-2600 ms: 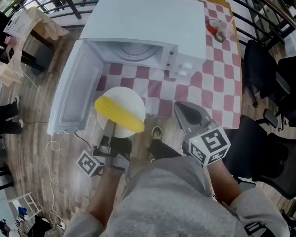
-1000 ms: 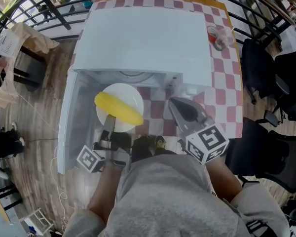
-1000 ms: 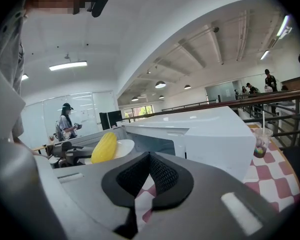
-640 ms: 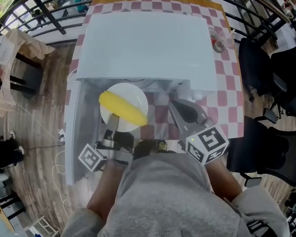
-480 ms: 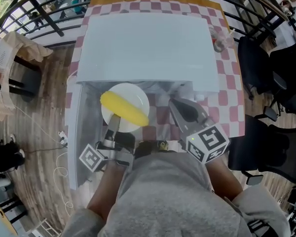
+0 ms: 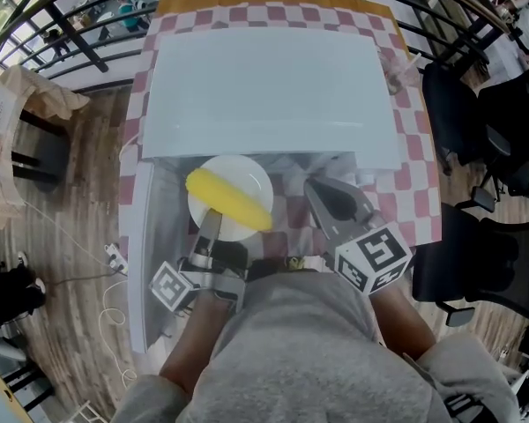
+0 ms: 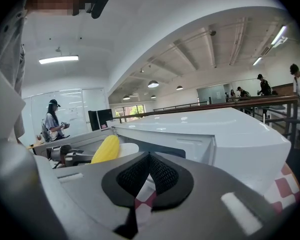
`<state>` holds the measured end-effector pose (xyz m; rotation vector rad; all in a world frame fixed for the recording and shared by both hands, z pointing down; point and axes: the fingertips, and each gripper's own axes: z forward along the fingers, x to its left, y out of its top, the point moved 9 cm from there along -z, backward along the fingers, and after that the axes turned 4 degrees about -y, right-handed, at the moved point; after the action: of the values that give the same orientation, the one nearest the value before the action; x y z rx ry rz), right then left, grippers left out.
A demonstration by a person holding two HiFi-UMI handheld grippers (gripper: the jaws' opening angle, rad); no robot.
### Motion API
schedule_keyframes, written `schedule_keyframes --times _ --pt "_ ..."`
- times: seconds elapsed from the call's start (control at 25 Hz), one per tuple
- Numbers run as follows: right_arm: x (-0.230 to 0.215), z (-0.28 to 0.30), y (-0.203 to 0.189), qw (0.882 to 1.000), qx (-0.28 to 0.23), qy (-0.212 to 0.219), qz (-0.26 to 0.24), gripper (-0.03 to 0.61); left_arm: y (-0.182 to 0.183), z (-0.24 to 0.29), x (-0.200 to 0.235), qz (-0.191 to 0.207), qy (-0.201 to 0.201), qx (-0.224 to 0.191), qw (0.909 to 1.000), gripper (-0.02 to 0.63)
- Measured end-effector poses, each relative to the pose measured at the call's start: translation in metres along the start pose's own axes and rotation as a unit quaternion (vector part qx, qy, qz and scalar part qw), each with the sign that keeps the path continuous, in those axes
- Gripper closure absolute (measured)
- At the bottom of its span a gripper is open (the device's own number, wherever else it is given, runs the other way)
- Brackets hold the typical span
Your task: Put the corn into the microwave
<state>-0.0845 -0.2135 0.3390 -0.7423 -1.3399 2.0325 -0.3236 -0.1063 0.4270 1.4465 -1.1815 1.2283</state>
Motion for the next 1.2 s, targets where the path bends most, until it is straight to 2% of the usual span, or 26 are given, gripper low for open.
schedule_keyframes --times 0.16,0.64,1.2 --pt "0.002 0.003 -0.001 1.000 0.001 -0.010 0.000 0.580 0.005 0.005 0.008 0.012 0.009 0.006 0.9999 0.584" --pt "0.002 0.001 0.000 0.999 -0.004 -0.046 0.006 0.578 0.010 0.038 0.036 0.016 0.018 0.029 0.9993 0.584" --pt "0.005 -0.003 0.002 0.997 -0.017 -0.074 0.009 0.579 0.027 0.069 0.073 0.020 0.042 0.013 0.9988 0.584"
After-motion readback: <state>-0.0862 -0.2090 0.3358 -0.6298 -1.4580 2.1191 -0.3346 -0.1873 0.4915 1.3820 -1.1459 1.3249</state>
